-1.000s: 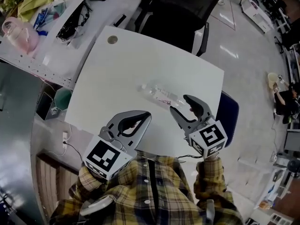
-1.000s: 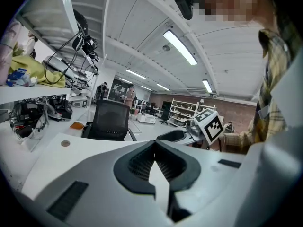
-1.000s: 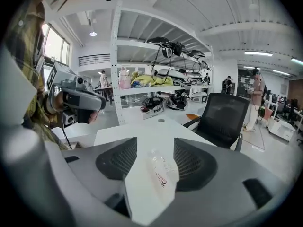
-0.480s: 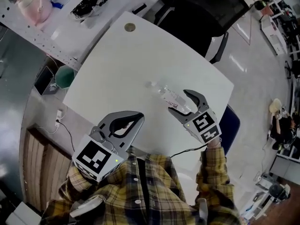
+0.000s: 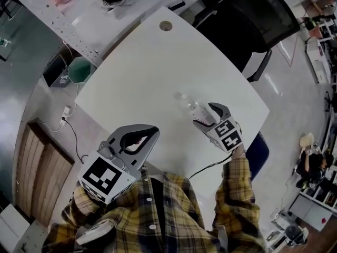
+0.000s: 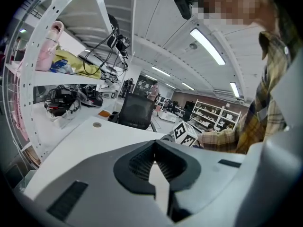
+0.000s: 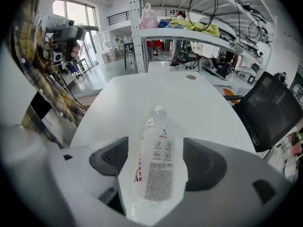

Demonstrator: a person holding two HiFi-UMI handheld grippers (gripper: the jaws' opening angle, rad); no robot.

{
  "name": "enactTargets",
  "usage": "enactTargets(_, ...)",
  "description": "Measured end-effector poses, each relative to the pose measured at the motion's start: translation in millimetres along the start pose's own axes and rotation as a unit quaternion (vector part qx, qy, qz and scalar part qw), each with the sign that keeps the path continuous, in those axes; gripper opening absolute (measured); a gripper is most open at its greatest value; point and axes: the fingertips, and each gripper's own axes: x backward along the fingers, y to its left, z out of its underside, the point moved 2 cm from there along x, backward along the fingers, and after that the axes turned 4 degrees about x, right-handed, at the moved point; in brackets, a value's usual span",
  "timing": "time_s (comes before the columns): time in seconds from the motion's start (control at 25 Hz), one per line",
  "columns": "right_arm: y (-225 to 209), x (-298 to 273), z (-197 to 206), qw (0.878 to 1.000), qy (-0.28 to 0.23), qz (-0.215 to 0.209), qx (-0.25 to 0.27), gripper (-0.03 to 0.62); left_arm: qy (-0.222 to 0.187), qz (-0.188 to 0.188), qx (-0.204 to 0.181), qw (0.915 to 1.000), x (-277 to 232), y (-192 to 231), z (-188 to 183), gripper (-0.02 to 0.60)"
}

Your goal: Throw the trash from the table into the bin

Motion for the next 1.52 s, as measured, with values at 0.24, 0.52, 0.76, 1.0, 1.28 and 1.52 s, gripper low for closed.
enactTargets(0.24, -1, -25, 16, 0.999, 0.05, -0.021, 0.005, 0.337, -0.016, -0.008, 0.017, 0.9997, 5, 8, 0, 0.008)
enactTargets(0.52, 0, -39, 23, 0.997, 0.072, -0.042, 0.004, 0.336, -0.018, -0.015, 0.031, 0.9993, 9, 10, 1, 0.008)
enactTargets(0.76, 1, -43, 25, 0.995, 0.079, -0.066, -0.004, 0.314, -0.018, -0.013, 0.034, 0.9992, 9, 11, 3, 0.008)
enactTargets(1.0, 6, -39, 20, 0.996, 0.069, -0.058, -0.004, 0.305, -0.017, -0.005, 0.027, 0.9995, 10, 6, 2, 0.008)
enactTargets(1.28, 19, -16, 0, 0.999, 0.035, -0.024, -0.028, 0.304, -0.009, 0.028, -0.004, 0.9996, 13, -6, 0, 0.008)
enactTargets(1.52, 33, 18, -3, 0.994, -0.012, 0.035, -0.099, 0.304, -0.004, 0.121, -0.049, 0.9914, -2, -22, -12, 0.008)
